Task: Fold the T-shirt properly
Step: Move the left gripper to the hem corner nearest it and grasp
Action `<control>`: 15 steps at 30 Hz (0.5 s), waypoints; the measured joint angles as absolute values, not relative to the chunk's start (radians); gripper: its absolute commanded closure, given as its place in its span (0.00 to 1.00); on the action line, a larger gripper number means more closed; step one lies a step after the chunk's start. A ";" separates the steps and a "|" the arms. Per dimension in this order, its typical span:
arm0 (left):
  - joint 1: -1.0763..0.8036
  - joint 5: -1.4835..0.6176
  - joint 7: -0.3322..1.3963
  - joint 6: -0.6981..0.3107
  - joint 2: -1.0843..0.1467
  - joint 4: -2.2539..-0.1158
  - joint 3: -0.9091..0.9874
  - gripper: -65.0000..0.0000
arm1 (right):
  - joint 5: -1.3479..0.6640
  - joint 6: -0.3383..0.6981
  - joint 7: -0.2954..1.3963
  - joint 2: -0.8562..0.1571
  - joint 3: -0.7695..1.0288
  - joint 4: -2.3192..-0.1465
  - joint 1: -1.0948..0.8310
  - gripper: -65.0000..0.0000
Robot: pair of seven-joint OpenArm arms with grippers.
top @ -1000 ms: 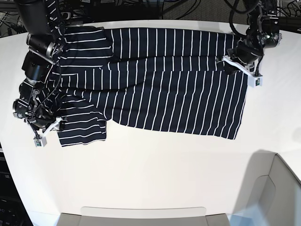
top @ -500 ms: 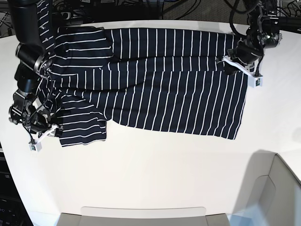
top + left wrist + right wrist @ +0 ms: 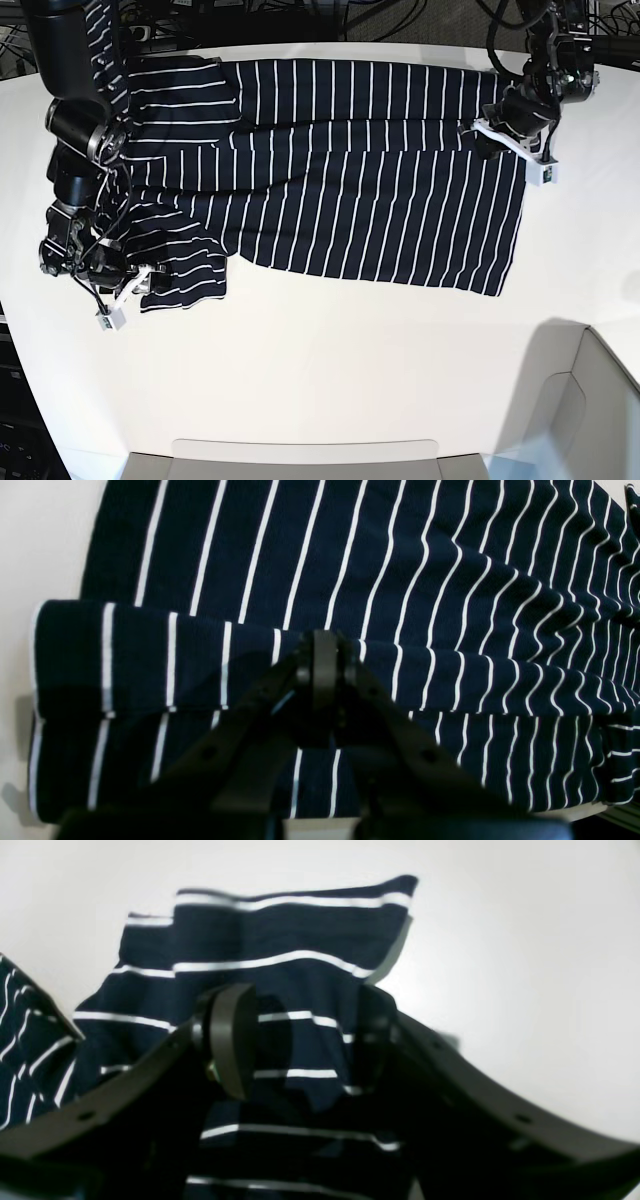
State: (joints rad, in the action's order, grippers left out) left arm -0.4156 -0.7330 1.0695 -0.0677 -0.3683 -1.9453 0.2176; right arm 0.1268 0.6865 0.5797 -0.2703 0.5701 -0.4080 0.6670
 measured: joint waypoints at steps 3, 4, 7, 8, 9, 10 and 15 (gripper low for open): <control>-0.389 -0.730 1.076 -0.067 -0.368 -1.945 0.218 1.00 | 0.126 0.686 0.579 -0.269 0.570 -0.408 0.667 0.52; -0.373 -0.733 1.073 -0.067 -0.368 -1.945 0.218 1.00 | 0.126 0.686 0.577 -0.268 0.570 -0.408 0.668 0.52; -0.341 -0.733 1.071 -0.068 -0.368 -1.945 0.219 1.00 | 0.127 0.686 0.580 -0.268 0.570 -0.408 0.669 0.52; -0.332 -0.733 1.071 -0.068 -0.368 -1.945 0.219 1.00 | 0.127 0.686 0.583 -0.268 0.570 -0.408 0.670 0.52; -0.322 -0.732 1.078 -0.067 -0.368 -1.945 0.219 1.00 | 0.128 0.686 0.583 -0.268 0.570 -0.408 0.671 0.52; -0.305 -0.733 1.080 -0.067 -0.367 -1.945 0.221 1.00 | 0.127 0.686 0.581 -0.267 0.570 -0.408 0.671 0.52; -0.181 -0.727 1.076 -0.068 -0.369 -1.940 0.227 0.83 | 0.126 0.686 0.583 -0.269 0.569 -0.408 0.670 0.52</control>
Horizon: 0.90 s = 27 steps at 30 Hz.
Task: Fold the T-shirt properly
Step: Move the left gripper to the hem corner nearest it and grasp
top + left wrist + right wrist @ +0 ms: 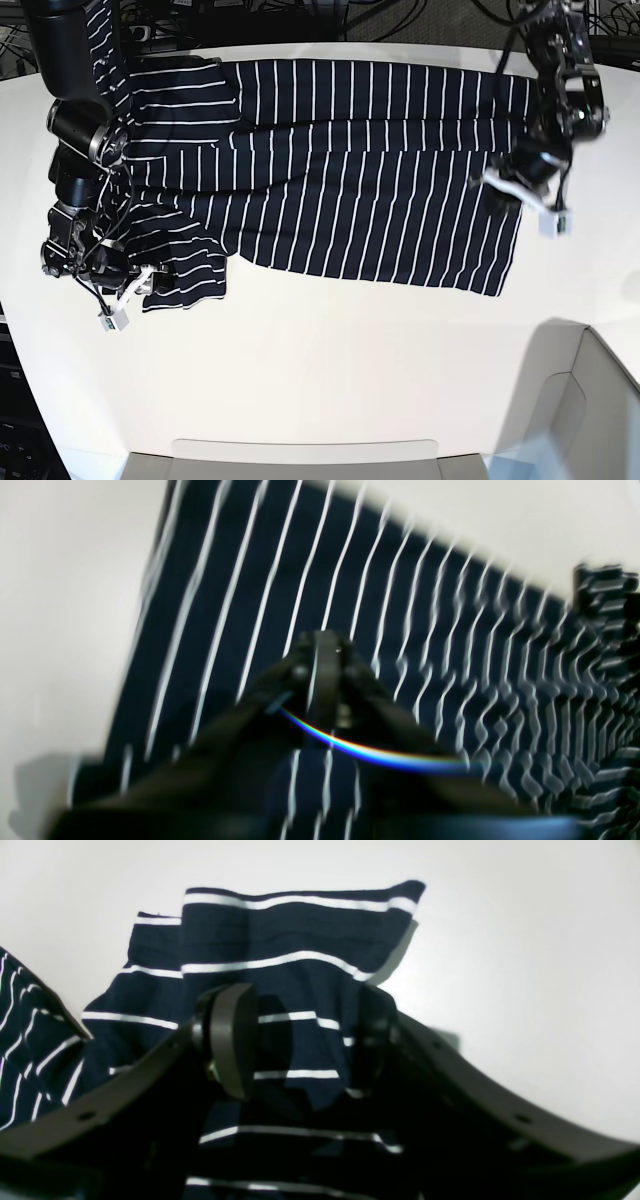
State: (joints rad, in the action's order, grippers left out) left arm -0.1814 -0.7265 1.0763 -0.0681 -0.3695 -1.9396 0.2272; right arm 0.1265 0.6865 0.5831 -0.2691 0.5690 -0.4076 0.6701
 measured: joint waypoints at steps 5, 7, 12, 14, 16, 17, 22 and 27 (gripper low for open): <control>-0.046 -0.731 1.077 -0.068 -0.390 -1.785 0.225 0.72 | 0.165 0.687 0.574 -0.266 0.568 -0.409 0.673 0.52; 0.027 -0.723 1.075 -0.073 -0.406 -1.673 0.221 0.71 | 0.197 0.687 0.574 -0.262 0.567 -0.411 0.676 0.52; 0.209 -0.704 1.053 -0.262 -0.467 -1.351 0.216 0.71 | 0.213 0.687 0.535 -0.262 0.566 -0.410 0.675 0.52; 0.252 -0.658 1.007 -0.320 -0.480 -1.264 0.216 0.71 | 0.213 0.687 0.513 -0.262 0.566 -0.410 0.668 0.52; 0.288 -0.605 0.985 -0.388 -0.495 -1.182 0.216 0.71 | 0.212 0.687 0.507 -0.261 0.566 -0.408 0.667 0.52; 0.311 -0.549 0.967 -0.434 -0.498 -1.134 0.206 0.71 | 0.213 0.687 0.507 -0.262 0.566 -0.408 0.667 0.52; 0.441 -0.421 0.885 -0.594 -0.493 -0.898 0.132 0.71 | 0.212 0.687 0.507 -0.260 0.566 -0.408 0.668 0.52; 0.519 -0.413 0.798 -0.654 -0.483 -0.723 0.120 0.71 | 0.216 0.687 0.508 -0.257 0.566 -0.408 0.671 0.52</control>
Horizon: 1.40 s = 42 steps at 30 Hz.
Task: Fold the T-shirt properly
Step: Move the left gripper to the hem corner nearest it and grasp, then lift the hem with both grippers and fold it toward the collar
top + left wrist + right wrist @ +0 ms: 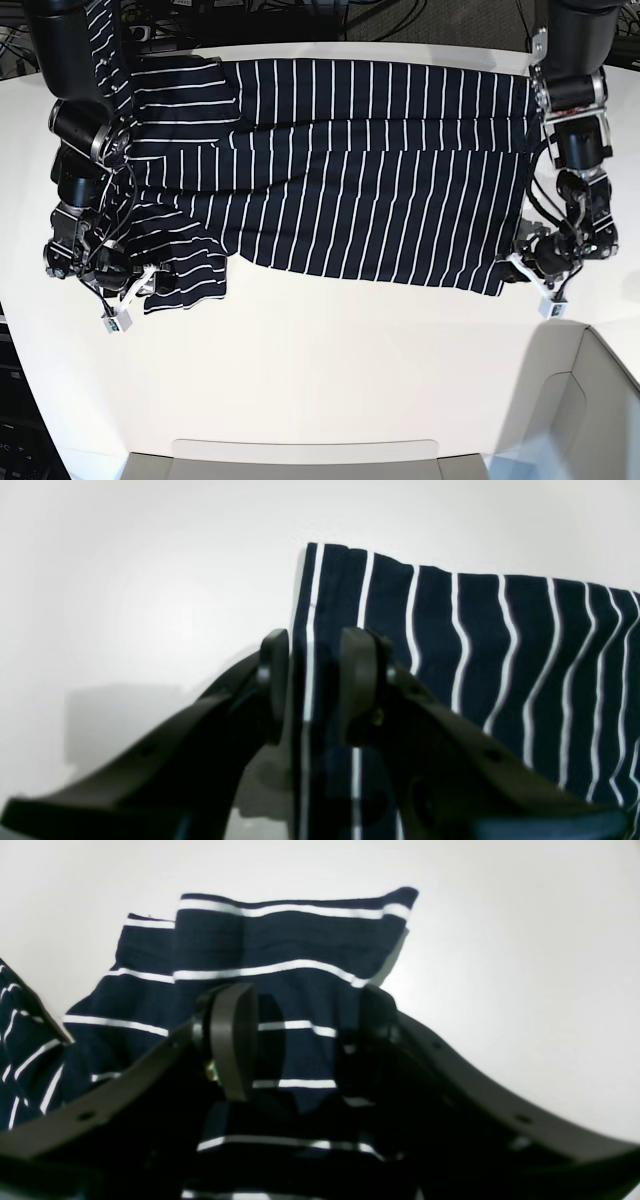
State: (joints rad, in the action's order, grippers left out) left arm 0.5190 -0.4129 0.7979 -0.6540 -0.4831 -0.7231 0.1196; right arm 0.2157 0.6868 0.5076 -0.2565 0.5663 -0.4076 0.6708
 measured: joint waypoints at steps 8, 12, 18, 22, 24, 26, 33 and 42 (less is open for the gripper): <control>0.554 -0.404 0.780 -0.660 -0.460 -0.694 0.120 0.71 | 0.217 0.687 0.507 -0.243 0.567 -0.408 0.672 0.52; 0.548 -0.405 0.724 -0.659 -0.438 -0.679 0.119 0.71 | 0.216 0.687 0.506 -0.225 0.567 -0.408 0.673 0.52; 0.576 -0.427 0.579 -0.660 -0.446 -0.497 0.120 0.71 | 0.213 0.687 0.506 -0.218 0.567 -0.408 0.673 0.52; 0.597 -0.429 0.540 -0.660 -0.453 -0.439 0.120 0.71 | 0.213 0.687 0.506 -0.219 0.567 -0.408 0.673 0.52; 0.596 -0.430 0.539 -0.663 -0.456 -0.438 0.120 0.71 | 0.213 0.687 0.506 -0.219 0.567 -0.408 0.673 0.52; 0.595 -0.431 0.540 -0.664 -0.457 -0.438 0.120 0.71 | 0.213 0.687 0.506 -0.218 0.567 -0.408 0.673 0.52; 0.618 -0.414 0.555 -0.606 -0.461 -0.438 0.120 0.71 | 0.213 0.687 0.506 -0.219 0.567 -0.408 0.673 0.52; 0.620 -0.421 0.503 -0.527 -0.482 -0.436 -0.010 0.71 | 0.213 0.687 0.506 -0.219 0.567 -0.408 0.673 0.52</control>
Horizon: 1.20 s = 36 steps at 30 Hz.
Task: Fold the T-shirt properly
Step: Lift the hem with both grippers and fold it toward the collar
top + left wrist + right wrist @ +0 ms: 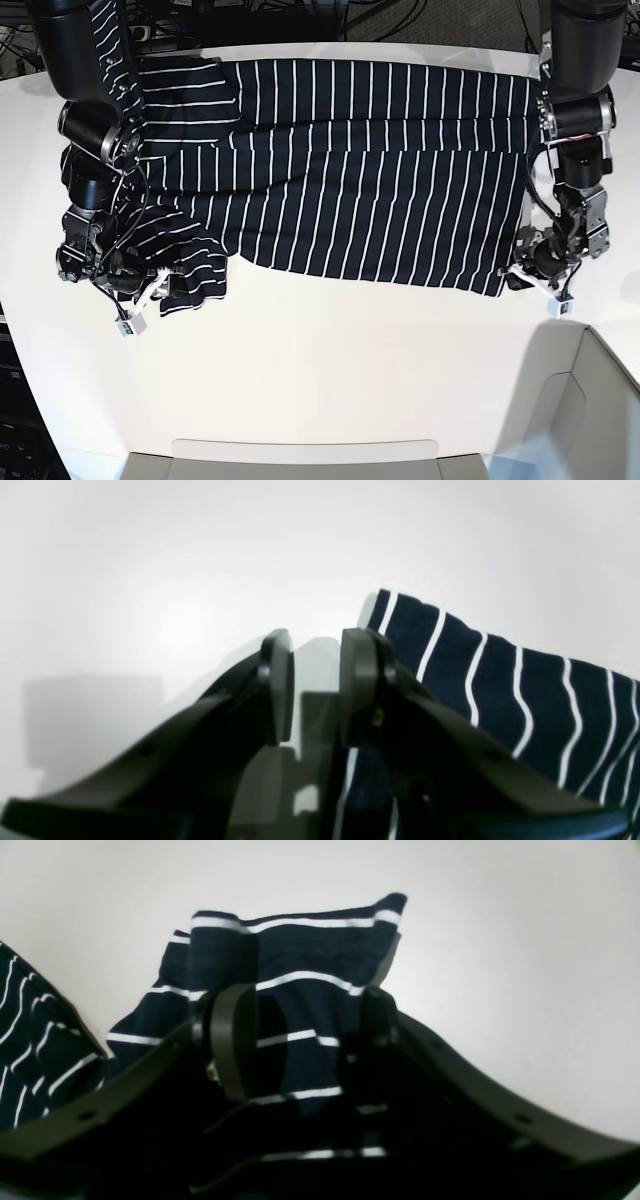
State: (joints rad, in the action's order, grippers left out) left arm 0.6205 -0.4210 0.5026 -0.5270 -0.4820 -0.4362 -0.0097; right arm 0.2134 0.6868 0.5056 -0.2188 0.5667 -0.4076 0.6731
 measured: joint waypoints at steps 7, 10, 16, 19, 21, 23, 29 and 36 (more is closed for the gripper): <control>0.617 -0.438 0.492 -0.619 -0.463 -0.436 -0.034 0.71 | 0.213 0.687 0.506 -0.218 0.567 -0.408 0.673 0.52; 0.617 -0.445 0.522 -0.664 -0.453 -0.437 -0.034 0.72 | 0.215 0.687 0.508 -0.218 0.567 -0.408 0.677 0.52; 0.618 -0.446 0.543 -0.704 -0.451 -0.438 -0.039 0.75 | 0.218 0.687 0.515 -0.217 0.567 -0.408 0.682 0.52; 0.617 -0.445 0.542 -0.703 -0.451 -0.438 -0.039 0.86 | 0.229 0.687 0.523 -0.215 0.567 -0.406 0.690 0.53; 0.608 -0.446 0.540 -0.701 -0.451 -0.439 -0.036 0.99 | 0.239 0.687 0.527 -0.213 0.566 -0.406 0.694 0.59; 0.600 -0.450 0.522 -0.704 -0.452 -0.439 -0.036 1.00 | 0.244 0.687 0.537 -0.211 0.566 -0.401 0.703 0.74; 0.600 -0.448 0.535 -0.705 -0.451 -0.442 -0.005 1.00 | 0.270 0.687 0.577 -0.187 0.566 -0.390 0.734 1.00; 0.593 -0.434 0.565 -0.705 -0.450 -0.437 0.134 1.00 | 0.281 0.687 0.579 -0.182 0.566 -0.388 0.844 1.00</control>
